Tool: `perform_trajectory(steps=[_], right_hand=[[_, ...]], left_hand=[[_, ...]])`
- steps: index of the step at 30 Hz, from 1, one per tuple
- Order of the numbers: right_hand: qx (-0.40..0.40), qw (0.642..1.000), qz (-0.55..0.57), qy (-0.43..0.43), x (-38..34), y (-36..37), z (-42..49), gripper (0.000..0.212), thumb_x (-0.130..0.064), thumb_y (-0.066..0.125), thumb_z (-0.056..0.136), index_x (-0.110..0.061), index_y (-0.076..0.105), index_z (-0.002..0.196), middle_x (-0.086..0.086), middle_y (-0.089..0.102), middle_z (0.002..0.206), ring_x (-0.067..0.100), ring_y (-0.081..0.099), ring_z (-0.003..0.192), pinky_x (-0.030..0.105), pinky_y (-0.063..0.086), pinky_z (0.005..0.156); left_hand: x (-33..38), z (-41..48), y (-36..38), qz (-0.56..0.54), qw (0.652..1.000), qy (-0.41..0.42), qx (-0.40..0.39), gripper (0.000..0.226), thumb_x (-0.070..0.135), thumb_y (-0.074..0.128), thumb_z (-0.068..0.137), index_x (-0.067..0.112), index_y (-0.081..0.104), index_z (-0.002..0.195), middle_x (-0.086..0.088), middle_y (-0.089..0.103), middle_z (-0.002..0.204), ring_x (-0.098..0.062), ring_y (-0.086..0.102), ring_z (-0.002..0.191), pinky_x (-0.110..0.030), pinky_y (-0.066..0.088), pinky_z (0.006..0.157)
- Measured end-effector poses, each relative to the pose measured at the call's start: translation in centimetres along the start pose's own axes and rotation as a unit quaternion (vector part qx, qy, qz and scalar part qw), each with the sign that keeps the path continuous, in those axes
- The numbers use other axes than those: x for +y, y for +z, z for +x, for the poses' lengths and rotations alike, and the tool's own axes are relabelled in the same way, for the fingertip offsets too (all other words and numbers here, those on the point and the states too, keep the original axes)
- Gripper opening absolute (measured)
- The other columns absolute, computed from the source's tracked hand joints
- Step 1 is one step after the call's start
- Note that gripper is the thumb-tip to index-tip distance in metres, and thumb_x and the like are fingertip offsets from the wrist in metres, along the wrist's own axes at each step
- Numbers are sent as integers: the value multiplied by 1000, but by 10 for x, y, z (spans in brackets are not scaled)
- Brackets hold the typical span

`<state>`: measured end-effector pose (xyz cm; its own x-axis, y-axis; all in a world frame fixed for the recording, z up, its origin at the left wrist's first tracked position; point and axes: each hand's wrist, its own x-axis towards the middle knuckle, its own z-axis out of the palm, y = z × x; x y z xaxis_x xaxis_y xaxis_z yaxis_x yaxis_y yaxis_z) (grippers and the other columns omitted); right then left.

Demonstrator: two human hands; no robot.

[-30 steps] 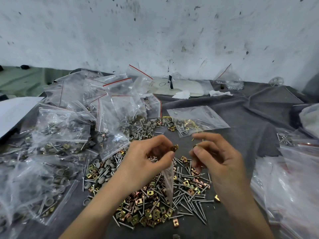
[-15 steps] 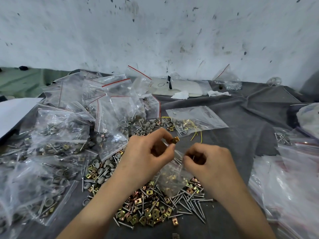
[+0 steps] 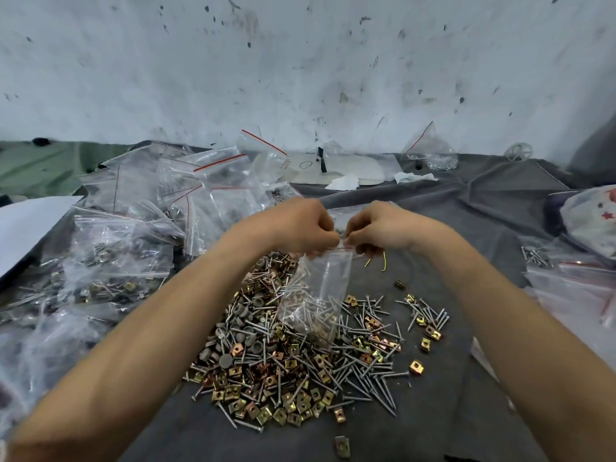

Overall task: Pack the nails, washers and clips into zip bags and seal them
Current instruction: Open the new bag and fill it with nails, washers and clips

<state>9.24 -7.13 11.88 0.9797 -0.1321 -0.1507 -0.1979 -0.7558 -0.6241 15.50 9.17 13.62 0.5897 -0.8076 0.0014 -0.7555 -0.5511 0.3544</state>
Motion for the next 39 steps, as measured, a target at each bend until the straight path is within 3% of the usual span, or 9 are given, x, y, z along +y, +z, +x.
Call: perform_trajectory(steps=[7,11,16,20,25,28,31,34,39], right_hand=[[-8,1000,18,22,9,9,8,18,-6,58,88,10,66,92,5,59,58,14,54,52,33,48,62],[-14,999,2,30,8,13,6,15,-8,56,89,3,67,89,2,59,59,10,54,47,22,47,53],[-20,999,-7,26,4,15,4,12,-9,55,89,-4,65,85,3,60,63,11,54,51,22,48,56],[-10,1000,-16,17,3,13,3,15,-13,58,90,0,67,90,4,60,66,10,54,53,21,50,57],[-6,999,-43,-9,3,3,-1,7,-4,60,86,-3,67,84,5,56,63,14,53,53,26,48,60],[-5,994,-99,-34,2,-5,-6,18,-7,63,85,-18,62,71,-1,58,59,8,54,49,16,44,53],[-10,991,-121,-49,2,-12,-14,22,-9,65,84,-24,61,68,-3,62,64,5,57,50,15,43,53],[-16,989,-139,-53,3,-16,-20,11,-9,64,84,-17,65,77,6,67,76,11,61,58,23,49,62],[86,986,-100,-102,0,-20,-40,17,-10,63,85,-25,65,92,-2,71,83,11,65,74,22,49,71]], left_hand=[[-1,8,6,23,999,-8,-37,34,29,54,85,20,59,52,14,58,44,2,53,40,-15,35,44],[-2,8,9,15,998,-16,-51,36,28,55,85,21,60,51,14,59,44,1,55,40,-20,40,52],[-1,7,8,25,998,-18,-59,36,28,55,88,20,62,53,13,60,45,2,55,41,-15,40,49],[5,3,4,13,998,-7,-67,42,46,55,90,20,66,60,9,66,55,-2,61,49,-19,43,55],[15,-7,-1,25,992,61,-107,10,34,64,87,35,71,79,11,71,82,-2,65,68,-29,51,76],[20,-11,-2,59,988,102,-95,20,30,63,86,49,68,88,16,65,99,4,54,74,-27,43,81],[20,-12,-1,95,985,122,-76,22,29,61,90,49,69,95,21,56,83,7,48,70,-22,33,74],[21,-12,1,83,986,130,-58,18,29,60,92,45,70,93,22,51,72,3,49,71,-21,31,71],[17,-11,6,34,989,144,-13,14,23,63,90,33,73,94,16,69,93,6,53,78,-12,36,73]])
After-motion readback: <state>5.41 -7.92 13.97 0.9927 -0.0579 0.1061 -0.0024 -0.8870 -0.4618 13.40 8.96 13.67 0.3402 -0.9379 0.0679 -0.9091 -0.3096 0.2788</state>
